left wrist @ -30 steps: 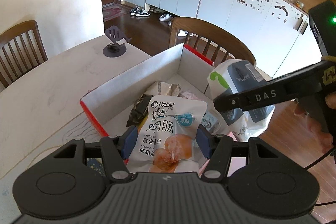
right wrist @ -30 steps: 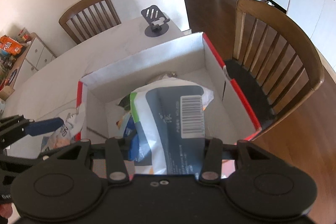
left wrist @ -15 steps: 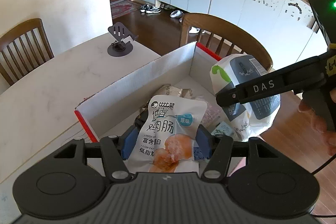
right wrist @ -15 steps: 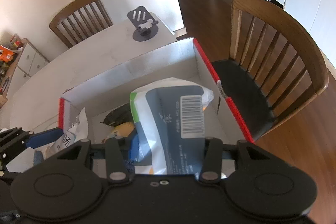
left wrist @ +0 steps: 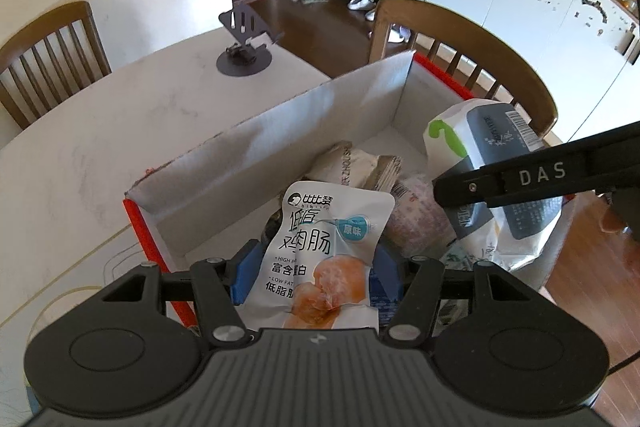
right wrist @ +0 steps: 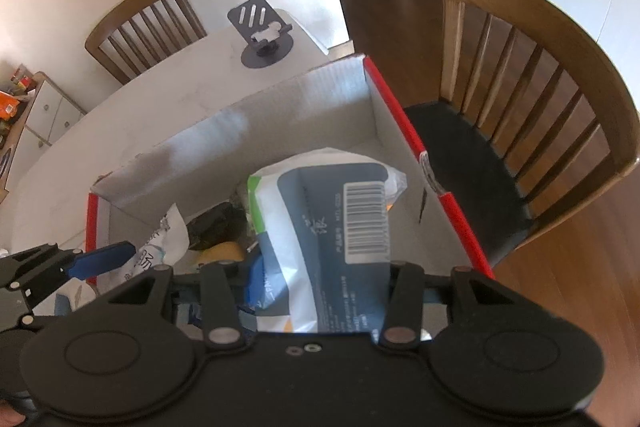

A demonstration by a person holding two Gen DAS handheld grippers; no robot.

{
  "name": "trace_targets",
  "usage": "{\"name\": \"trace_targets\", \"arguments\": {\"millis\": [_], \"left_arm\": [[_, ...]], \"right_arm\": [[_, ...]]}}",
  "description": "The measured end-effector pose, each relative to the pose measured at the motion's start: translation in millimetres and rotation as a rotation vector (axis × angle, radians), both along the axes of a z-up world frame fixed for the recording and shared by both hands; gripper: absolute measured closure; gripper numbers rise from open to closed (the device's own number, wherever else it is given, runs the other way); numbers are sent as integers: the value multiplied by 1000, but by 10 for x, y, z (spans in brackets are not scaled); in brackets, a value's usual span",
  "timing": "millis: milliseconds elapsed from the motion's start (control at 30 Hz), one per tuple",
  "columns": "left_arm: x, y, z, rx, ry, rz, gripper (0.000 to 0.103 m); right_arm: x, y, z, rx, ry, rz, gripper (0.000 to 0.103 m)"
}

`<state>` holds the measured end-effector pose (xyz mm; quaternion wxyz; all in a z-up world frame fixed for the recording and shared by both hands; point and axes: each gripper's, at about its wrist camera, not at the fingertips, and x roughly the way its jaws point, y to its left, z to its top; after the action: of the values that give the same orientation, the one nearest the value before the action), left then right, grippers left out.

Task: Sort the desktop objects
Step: 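Lower both items into the box and open both grippers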

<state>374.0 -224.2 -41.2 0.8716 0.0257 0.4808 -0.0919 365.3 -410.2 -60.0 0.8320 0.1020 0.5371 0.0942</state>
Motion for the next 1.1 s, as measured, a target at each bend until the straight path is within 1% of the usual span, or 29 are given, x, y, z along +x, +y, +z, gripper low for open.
{"name": "trace_targets", "arguments": {"millis": [267, 467, 733, 900, 967, 1067, 1100], "left_arm": [[36, -1, -124, 14, 22, 7, 44], [54, 15, -206, 22, 43, 17, 44], [59, -19, -248, 37, 63, 10, 43], [24, -44, -285, 55, 70, -17, 41], [15, -50, -293, 48, 78, -23, 39], [-15, -61, -305, 29, 91, -39, 33], [-26, -66, -313, 26, 94, -41, 32]], "right_arm": [[23, 1, -196, -8, 36, -1, 58], [-40, 45, -328, -17, 40, 14, 58], [-85, 34, -379, -6, 39, 14, 55], [-111, 20, -369, 2, 36, 20, 53], [-106, 24, -370, 0, 37, 26, 52], [-104, 24, -367, 3, 43, 44, 49], [-106, 23, -364, 3, 44, 49, 49]]}}
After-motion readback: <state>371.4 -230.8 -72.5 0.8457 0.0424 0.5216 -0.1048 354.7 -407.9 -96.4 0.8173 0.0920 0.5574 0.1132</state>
